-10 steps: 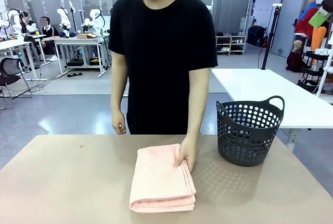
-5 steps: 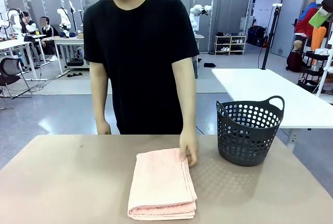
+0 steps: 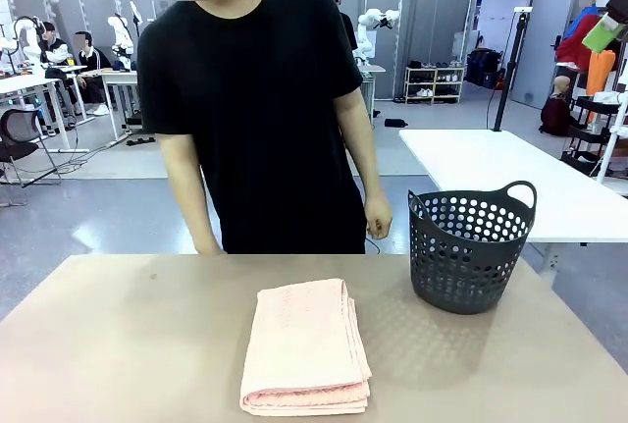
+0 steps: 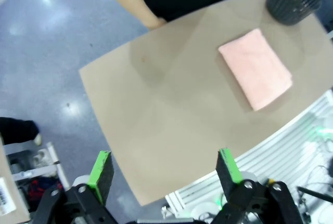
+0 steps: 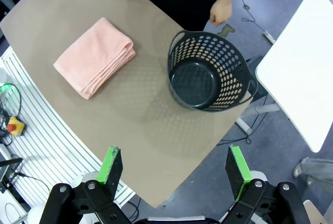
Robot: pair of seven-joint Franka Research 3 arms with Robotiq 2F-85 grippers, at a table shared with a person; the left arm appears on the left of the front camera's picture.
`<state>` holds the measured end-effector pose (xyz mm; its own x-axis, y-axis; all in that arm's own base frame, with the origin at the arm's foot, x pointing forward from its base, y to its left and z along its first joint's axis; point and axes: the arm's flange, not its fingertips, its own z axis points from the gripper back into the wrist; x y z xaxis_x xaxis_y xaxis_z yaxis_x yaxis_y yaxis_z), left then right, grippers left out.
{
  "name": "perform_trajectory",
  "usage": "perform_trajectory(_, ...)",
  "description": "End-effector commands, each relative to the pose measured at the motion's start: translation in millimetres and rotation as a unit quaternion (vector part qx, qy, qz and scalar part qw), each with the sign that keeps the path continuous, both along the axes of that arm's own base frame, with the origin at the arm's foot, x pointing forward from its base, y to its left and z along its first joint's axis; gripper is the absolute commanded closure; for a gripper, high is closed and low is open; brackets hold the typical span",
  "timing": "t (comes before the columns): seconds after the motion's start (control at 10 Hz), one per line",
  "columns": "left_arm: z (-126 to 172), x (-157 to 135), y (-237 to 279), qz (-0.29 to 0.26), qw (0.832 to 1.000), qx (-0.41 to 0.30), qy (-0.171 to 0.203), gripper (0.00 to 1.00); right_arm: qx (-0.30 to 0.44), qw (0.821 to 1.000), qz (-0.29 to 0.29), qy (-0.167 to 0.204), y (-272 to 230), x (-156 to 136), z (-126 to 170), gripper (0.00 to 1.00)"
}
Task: Fold the towel.
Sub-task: Pick up the 100 cm Hotel Towel and place it on the left side of the table.
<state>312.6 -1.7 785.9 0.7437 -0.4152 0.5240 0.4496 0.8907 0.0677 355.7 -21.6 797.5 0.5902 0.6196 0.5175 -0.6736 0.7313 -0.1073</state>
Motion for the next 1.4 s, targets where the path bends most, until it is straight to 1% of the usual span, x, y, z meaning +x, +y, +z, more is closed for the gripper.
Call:
perform_trajectory(0.0,-52,15,-18,0.001,0.998,-0.055,0.007,0.0,0.006,1.0,-0.005,0.0,1,2,2,0.0)
perform_trajectory(0.1,-90,27,-34,0.0,0.997,-0.068,0.022,0.0,0.006,1.0,-0.005,0.0,1,2,2,0.0)
perform_trajectory(0.2,-122,37,-48,-0.001,0.997,-0.076,0.029,0.0,0.006,1.0,-0.005,0.0,1,2,2,0.0)
perform_trajectory(0.3,-151,45,-60,-0.002,0.994,-0.103,0.035,0.0,0.006,1.0,-0.005,0.0,1,2,2,0.0)
perform_trajectory(0.4,-179,53,-72,-0.005,0.992,-0.115,0.046,0.0,0.006,1.0,-0.005,0.0,1,2,2,0.0)
perform_trajectory(0.5,-212,61,-89,-0.001,0.986,-0.152,0.067,0.0,0.006,1.0,-0.005,0.0,1,2,2,0.0)
perform_trajectory(0.6,-239,67,-100,0.002,0.985,-0.155,0.079,0.0,0.006,1.0,-0.005,0.0,1,2,2,0.0)
perform_trajectory(0.7,-262,76,-106,0.012,0.98,-0.175,0.09,0.0,0.006,1.0,-0.005,0.0,1,2,2,0.0)
perform_trajectory(0.9,-305,90,-112,0.019,0.977,-0.19,0.099,0.0,0.006,1.0,-0.005,0.0,1,2,2,0.0)
perform_trajectory(1.1,-330,94,-119,0.024,0.969,-0.213,0.12,0.0,0.006,1.0,-0.005,0.0,1,2,2,0.0)
perform_trajectory(1.2,-332,94,-117,0.026,0.967,-0.221,0.126,0.0,0.006,1.0,-0.005,0.0,1,2,2,0.0)
perform_trajectory(1.3,-325,94,-109,0.026,0.967,-0.214,0.135,0.0,0.006,1.0,-0.005,0.0,1,2,2,0.0)
